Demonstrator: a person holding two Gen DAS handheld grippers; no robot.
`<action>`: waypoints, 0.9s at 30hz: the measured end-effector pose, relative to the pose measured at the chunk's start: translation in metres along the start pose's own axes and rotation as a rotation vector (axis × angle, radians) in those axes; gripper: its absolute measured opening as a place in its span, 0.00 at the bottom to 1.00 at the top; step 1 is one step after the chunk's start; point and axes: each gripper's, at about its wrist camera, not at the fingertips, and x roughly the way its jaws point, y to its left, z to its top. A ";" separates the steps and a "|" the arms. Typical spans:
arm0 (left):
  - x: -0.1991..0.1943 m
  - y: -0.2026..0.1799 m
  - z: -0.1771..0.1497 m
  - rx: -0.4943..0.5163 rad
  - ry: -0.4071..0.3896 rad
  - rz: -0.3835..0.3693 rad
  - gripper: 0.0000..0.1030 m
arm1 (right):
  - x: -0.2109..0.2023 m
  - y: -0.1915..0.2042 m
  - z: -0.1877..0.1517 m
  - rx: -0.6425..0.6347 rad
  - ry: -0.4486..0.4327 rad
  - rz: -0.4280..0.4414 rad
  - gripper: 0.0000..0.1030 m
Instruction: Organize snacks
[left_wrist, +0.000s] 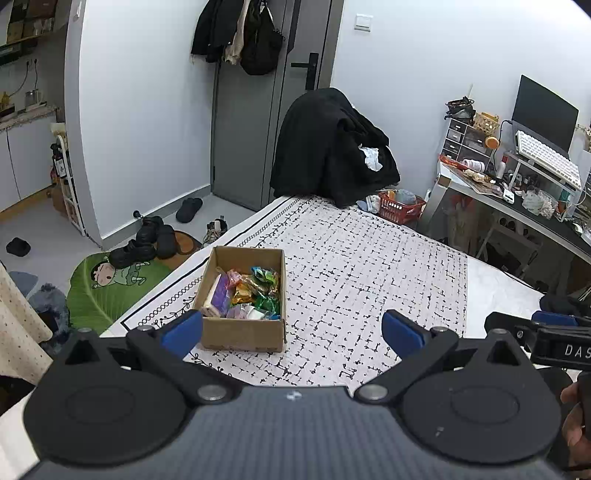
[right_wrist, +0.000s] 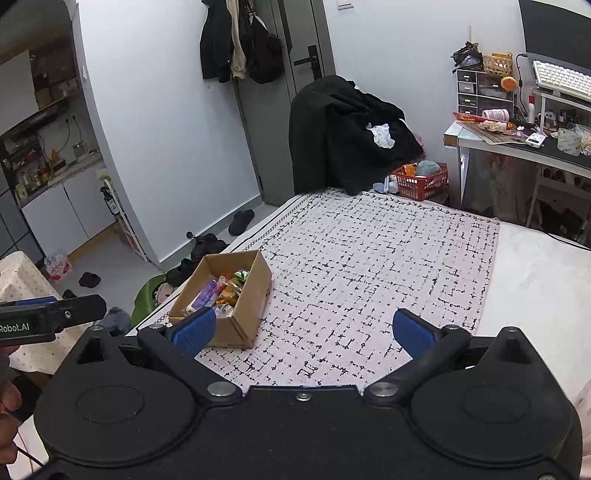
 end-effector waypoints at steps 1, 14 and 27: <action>0.000 0.000 0.000 0.001 0.001 -0.001 1.00 | 0.000 0.000 0.000 -0.001 0.002 0.000 1.00; 0.000 0.004 0.000 -0.002 0.000 -0.003 1.00 | 0.001 0.001 0.001 -0.006 0.005 0.002 1.00; -0.001 0.008 -0.001 -0.007 0.001 0.000 1.00 | 0.001 0.002 0.001 -0.009 0.006 0.001 1.00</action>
